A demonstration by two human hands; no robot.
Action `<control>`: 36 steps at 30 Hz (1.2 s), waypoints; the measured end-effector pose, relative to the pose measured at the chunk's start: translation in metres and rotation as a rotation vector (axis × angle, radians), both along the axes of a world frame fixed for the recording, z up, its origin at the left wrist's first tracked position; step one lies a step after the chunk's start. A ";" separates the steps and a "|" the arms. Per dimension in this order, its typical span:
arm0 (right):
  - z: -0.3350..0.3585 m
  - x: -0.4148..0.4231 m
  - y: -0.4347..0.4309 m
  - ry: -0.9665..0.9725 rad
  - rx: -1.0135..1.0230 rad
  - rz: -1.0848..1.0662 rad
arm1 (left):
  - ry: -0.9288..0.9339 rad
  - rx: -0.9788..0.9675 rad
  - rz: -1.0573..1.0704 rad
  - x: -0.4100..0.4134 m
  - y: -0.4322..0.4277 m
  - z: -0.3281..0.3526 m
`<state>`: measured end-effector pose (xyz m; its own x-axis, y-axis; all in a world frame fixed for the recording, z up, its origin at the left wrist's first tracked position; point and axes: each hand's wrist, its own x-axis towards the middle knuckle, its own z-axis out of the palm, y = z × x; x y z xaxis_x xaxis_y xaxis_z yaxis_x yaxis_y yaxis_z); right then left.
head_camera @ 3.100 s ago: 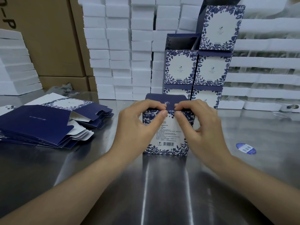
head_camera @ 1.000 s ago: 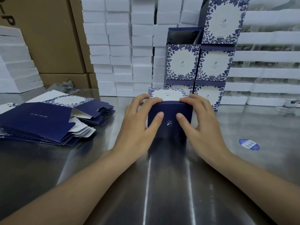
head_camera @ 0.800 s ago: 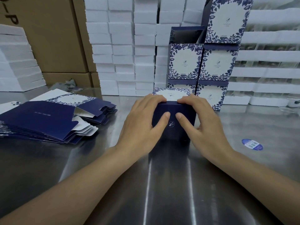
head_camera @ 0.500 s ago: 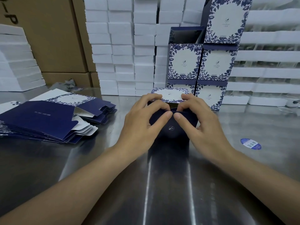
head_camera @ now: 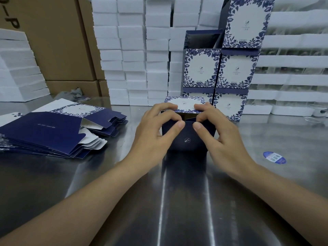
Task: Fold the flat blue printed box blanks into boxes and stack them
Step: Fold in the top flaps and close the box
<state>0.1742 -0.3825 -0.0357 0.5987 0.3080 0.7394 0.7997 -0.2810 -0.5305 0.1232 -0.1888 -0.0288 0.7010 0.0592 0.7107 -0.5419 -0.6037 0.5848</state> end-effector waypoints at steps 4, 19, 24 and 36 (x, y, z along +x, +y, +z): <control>0.001 0.004 -0.007 0.010 0.021 0.021 | -0.017 -0.007 0.000 0.003 0.010 -0.002; -0.006 0.011 -0.014 -0.112 0.001 -0.004 | -0.019 -0.044 0.015 0.000 0.013 -0.001; -0.007 0.010 -0.012 -0.127 0.007 -0.032 | -0.037 -0.057 0.038 0.000 0.012 0.000; -0.006 0.017 -0.011 -0.319 -0.081 -0.064 | -0.039 -0.318 0.078 0.006 0.013 -0.001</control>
